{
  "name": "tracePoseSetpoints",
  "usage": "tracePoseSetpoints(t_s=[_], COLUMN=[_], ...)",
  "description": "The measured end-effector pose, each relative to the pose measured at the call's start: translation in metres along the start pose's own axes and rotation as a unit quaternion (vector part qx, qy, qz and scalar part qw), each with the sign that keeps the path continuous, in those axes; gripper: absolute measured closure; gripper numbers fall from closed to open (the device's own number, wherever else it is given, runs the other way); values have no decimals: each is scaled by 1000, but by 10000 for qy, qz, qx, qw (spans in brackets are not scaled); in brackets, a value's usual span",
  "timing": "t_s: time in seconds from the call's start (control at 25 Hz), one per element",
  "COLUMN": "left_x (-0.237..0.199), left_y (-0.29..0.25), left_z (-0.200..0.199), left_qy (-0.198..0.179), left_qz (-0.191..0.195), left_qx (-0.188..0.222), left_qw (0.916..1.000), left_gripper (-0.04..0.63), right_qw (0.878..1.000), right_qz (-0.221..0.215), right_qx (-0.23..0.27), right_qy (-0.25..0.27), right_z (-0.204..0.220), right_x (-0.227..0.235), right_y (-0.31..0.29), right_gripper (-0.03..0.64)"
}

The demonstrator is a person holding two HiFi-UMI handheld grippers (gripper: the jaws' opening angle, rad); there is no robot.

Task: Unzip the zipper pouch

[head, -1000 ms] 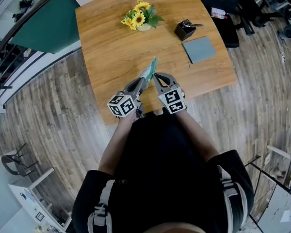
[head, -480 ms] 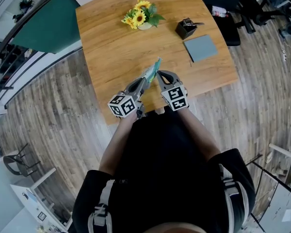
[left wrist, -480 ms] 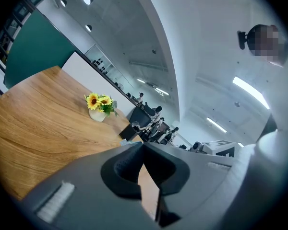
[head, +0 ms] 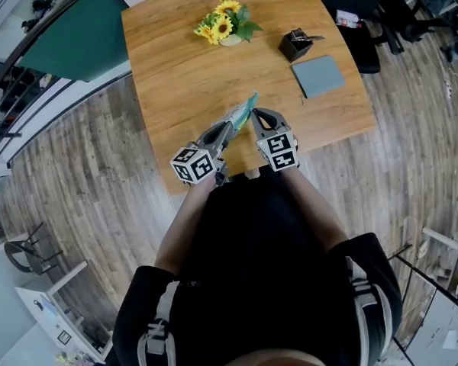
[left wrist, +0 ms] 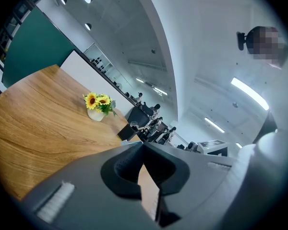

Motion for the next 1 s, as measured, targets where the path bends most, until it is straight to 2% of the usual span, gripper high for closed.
tracePoseSetpoints(t_s=[1.0], left_x=[3], left_y=[1], left_z=[0], left_qy=[105], left_qz=[297], left_qx=[-95], left_qw=[9995], left_gripper=[594], right_qw=[9996], right_qz=[206], right_qx=[-174], right_qy=[10], right_z=[4], right_x=[14], right_y=[-6], right_gripper=[609])
Point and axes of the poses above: the fingertips, and each gripper's own axes: y backward along the fingers, x to its right, z out of its underside, the point moved 2 cm from there along y, backward along the fingers, and after that the axes turned 5 degrees about -x, right-handed, at the moved point
